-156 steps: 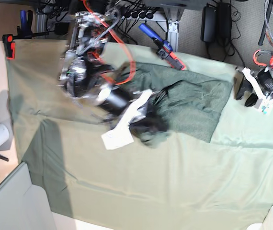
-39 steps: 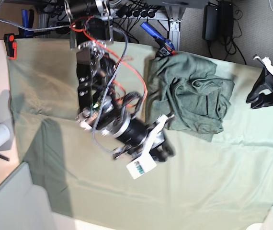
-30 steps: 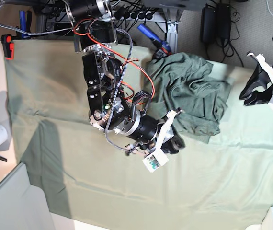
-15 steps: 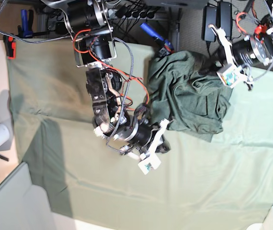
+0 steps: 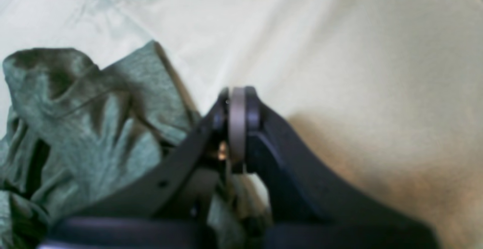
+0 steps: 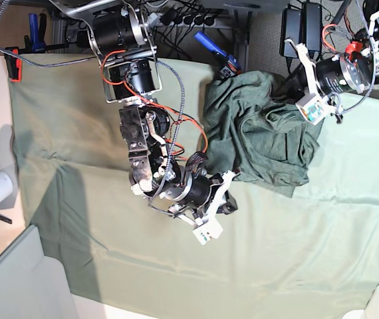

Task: Fold the T-shirt properly
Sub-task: 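Grasp the bundle's sides with both grippers and press them inward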

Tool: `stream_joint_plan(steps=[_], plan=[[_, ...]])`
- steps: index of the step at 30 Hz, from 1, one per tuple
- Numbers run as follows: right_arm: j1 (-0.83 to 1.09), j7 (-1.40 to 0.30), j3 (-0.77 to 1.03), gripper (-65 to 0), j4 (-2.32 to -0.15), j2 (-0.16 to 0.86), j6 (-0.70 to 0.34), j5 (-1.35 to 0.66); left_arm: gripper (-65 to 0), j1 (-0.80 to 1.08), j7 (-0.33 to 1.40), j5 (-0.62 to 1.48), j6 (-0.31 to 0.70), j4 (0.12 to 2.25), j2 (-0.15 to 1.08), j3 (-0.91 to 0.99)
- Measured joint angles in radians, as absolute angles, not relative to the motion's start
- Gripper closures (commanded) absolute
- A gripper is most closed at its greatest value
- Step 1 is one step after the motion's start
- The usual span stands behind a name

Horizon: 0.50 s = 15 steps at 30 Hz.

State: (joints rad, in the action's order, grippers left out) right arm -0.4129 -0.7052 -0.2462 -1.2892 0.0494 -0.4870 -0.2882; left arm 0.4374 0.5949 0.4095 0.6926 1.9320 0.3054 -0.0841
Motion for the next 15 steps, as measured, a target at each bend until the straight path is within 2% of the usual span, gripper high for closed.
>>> stream_joint_plan(steps=[7, 15], plan=[[-0.41, -0.724, -0.247, 0.0, -1.289, 0.049, -0.487, -0.289, -1.7, 0.381, 0.567, 0.393, 0.692, 1.85, 0.304, -0.086], [-0.408, -0.853, -0.247, 0.0, -1.289, 0.051, -0.488, -0.33, -1.7, 0.348, 0.54, 0.382, 0.693, 1.739, 0.316, -0.086]])
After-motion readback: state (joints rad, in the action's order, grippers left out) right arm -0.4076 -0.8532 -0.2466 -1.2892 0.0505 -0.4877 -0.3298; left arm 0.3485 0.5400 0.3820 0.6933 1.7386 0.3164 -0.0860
